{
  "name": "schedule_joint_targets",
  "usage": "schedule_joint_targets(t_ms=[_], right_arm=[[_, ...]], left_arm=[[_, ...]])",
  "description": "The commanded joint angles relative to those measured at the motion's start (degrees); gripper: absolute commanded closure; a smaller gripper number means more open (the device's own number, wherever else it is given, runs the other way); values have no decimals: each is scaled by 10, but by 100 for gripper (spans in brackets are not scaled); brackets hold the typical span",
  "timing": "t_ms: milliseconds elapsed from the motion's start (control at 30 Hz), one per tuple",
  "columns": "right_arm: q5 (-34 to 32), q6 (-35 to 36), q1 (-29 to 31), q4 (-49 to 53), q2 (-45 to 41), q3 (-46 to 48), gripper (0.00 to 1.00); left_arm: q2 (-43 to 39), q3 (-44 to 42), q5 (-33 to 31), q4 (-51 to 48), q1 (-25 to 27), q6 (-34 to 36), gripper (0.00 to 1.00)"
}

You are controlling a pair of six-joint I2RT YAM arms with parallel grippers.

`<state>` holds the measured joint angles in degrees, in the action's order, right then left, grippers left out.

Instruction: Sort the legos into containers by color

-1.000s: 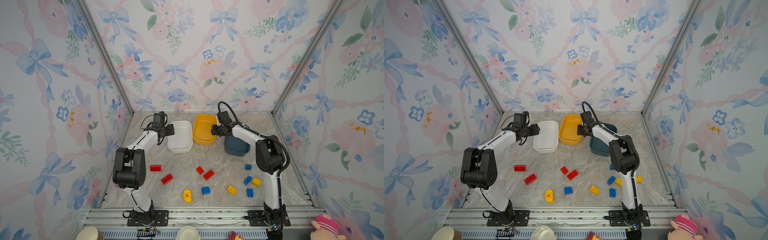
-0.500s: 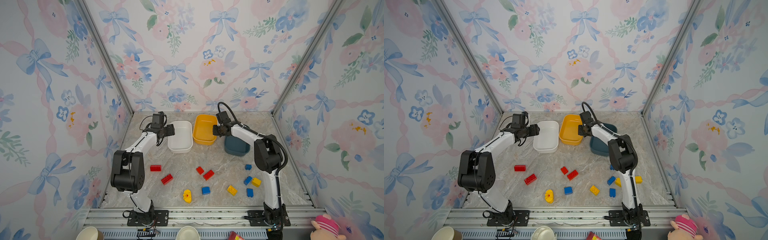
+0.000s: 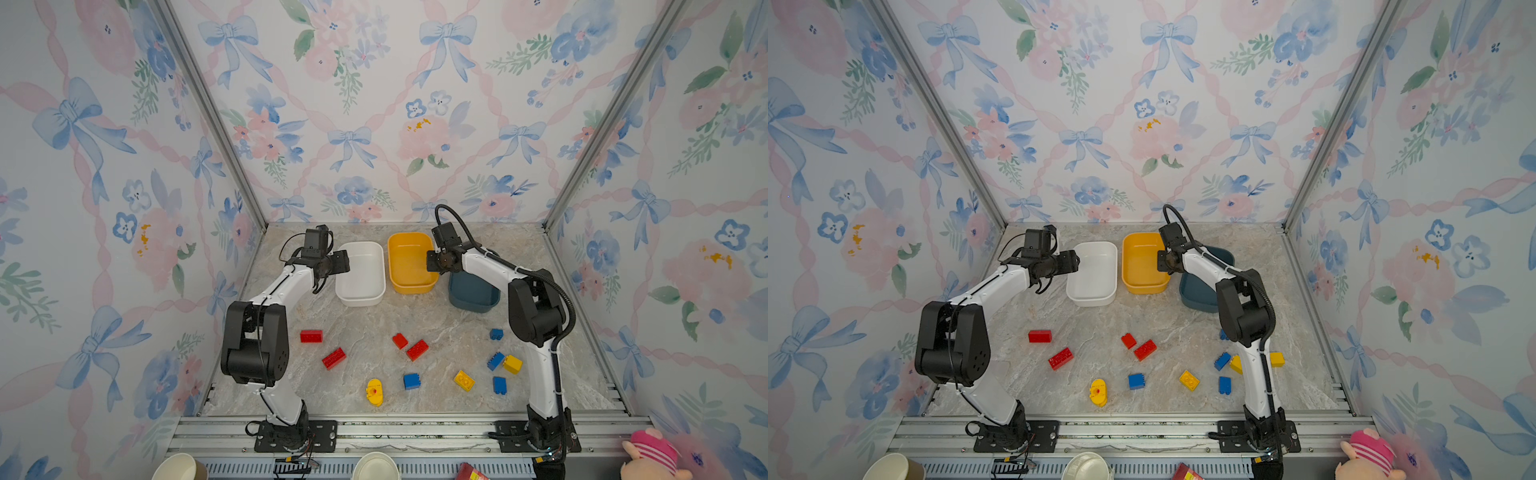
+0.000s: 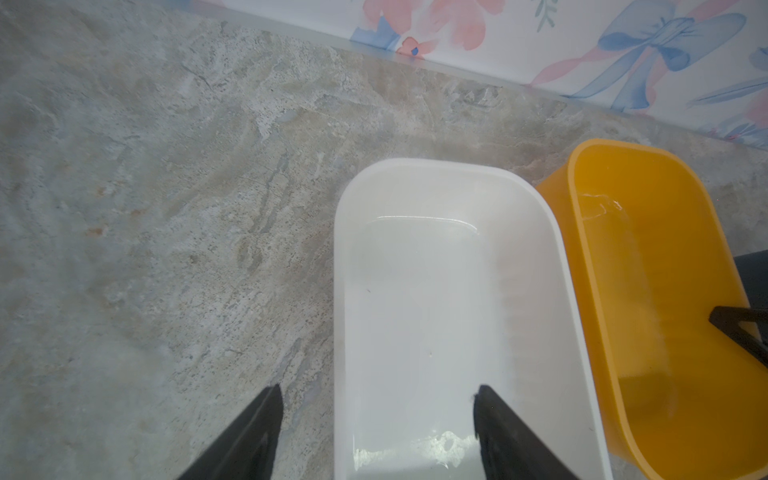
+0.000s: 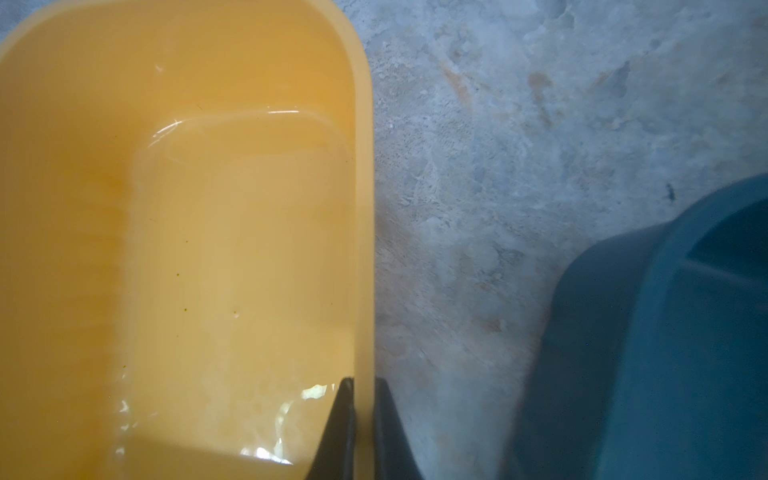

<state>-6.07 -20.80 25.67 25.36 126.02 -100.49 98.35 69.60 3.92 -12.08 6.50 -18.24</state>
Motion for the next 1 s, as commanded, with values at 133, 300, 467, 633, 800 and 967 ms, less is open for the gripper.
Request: schedule_joint_targets(t_ms=[133, 300, 467, 633, 800, 967], right_arm=[[1, 3, 9, 38, -31, 21, 100], [10, 4, 12, 38, -50, 52, 100], [26, -7, 14, 29, -63, 80, 100], [36, -23, 15, 15, -72, 99, 100], [43, -39, 18, 5, -67, 99, 100], [44, -44, 21, 4, -65, 94, 100]], left_arm=[[-26, -15, 5, 3, -7, -1, 24], [-37, -28, 12, 15, -9, -3, 22], [-52, -48, 23, 38, -9, -12, 19], [-63, -62, 26, 51, -10, -15, 18], [-67, -69, 29, 55, -12, -16, 16], [-71, -73, 29, 56, -14, -15, 15]])
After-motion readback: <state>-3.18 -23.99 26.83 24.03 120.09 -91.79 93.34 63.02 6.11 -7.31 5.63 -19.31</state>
